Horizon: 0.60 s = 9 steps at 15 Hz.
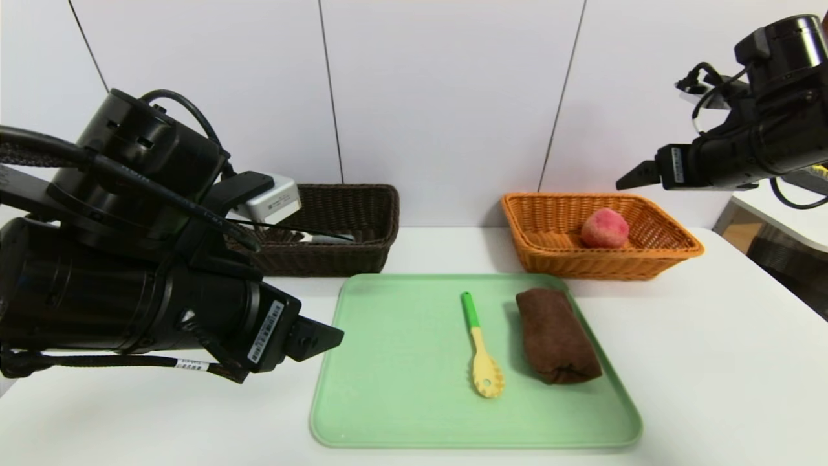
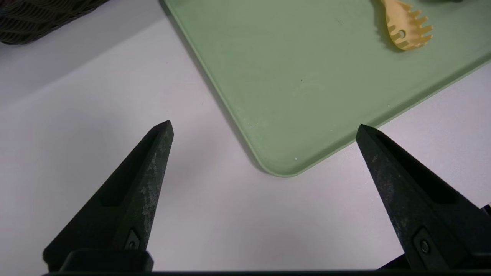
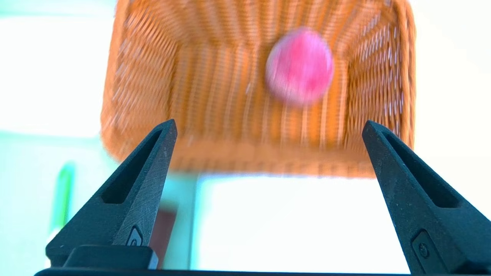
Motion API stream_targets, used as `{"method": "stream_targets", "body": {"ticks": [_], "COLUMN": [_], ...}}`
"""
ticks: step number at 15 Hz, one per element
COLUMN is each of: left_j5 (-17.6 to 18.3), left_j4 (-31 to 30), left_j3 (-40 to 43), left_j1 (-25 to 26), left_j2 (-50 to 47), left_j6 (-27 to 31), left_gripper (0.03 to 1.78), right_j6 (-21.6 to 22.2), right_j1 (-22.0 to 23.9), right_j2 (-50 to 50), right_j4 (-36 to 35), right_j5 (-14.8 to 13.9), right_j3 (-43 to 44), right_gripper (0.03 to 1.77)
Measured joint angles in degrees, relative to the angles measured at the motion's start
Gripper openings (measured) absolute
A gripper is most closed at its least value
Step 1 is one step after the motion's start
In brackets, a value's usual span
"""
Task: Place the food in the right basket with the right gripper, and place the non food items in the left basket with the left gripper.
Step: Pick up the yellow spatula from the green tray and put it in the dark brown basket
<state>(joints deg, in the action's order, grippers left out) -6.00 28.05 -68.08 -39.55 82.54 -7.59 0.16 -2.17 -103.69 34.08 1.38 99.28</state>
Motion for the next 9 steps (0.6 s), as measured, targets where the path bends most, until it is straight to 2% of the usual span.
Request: {"method": "stream_targets", "body": {"ticks": [4, 9], "left_j5": [0.13, -0.09], "left_j4": [-5.49, -6.64], "left_j3": [0.0, -3.28], "left_j1": [-0.88, -5.02], "left_j2": [1.57, 7.2], "left_j6": [-0.2, -4.58], "left_gripper": [1.69, 1.69], "right_j6": [0.0, 0.05], "right_j1": [-0.55, -1.05], "right_j2": [10.67, 21.61], "right_j4": [2.02, 2.1], "right_j5": [0.82, 3.58], "right_j3": [-10.23, -21.33], "right_gripper": [1.68, 1.69]}}
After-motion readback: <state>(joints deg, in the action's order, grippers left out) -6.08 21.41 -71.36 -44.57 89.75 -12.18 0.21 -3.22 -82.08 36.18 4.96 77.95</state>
